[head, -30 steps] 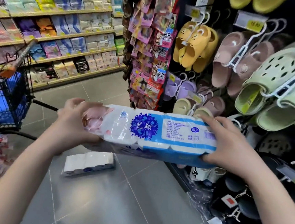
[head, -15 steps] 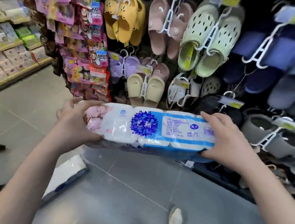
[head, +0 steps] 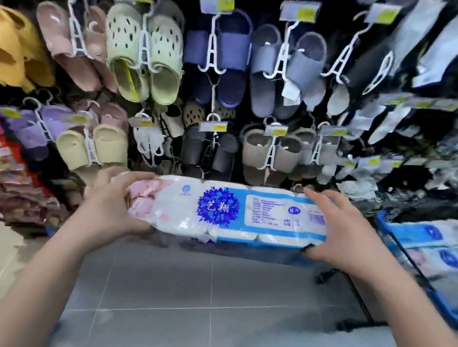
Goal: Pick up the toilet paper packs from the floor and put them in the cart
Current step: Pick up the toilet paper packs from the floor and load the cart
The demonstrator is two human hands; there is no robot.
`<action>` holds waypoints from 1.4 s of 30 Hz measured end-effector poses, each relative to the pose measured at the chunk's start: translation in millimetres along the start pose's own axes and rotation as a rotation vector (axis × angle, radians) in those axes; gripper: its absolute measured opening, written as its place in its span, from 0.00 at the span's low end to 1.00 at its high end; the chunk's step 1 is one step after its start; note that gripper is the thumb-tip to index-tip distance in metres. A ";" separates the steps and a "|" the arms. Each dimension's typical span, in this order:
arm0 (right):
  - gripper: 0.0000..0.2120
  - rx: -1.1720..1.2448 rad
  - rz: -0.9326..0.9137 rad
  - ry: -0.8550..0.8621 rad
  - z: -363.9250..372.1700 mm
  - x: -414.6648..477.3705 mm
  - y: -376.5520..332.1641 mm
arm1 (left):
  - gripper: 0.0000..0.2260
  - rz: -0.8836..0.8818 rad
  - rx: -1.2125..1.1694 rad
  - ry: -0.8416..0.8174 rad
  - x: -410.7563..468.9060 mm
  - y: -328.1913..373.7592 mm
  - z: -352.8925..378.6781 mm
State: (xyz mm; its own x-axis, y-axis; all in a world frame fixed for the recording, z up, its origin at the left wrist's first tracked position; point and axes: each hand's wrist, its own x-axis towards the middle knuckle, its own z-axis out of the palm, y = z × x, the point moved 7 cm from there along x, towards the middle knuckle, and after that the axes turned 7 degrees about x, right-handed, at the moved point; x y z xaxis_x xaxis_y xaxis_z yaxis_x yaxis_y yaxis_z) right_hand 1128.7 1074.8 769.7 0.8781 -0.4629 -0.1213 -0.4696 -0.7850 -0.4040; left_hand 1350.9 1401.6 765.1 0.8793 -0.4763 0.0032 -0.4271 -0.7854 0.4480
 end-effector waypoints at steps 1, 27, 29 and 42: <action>0.55 0.001 0.022 0.013 -7.9 -10.7 21.3 | 0.41 0.031 -0.009 -0.016 1.4 21.3 10.7; 0.55 0.099 0.700 0.369 -156.4 -296.4 457.4 | 0.41 0.766 -0.005 -0.378 -21.4 557.2 293.6; 0.55 0.106 0.728 0.374 -165.4 -296.2 479.1 | 0.41 0.794 -0.023 -0.410 -16.8 588.3 311.6; 0.54 0.030 0.748 0.255 -263.2 -202.0 622.3 | 0.39 0.751 -0.074 -0.423 80.7 716.2 414.6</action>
State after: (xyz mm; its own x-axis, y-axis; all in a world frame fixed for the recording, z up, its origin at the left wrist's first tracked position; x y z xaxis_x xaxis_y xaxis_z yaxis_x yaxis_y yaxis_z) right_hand 634.9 571.4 781.5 0.2803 -0.9464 -0.1606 -0.9212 -0.2182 -0.3222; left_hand 1028.6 636.8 715.6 0.2115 -0.9774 -0.0048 -0.8355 -0.1834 0.5179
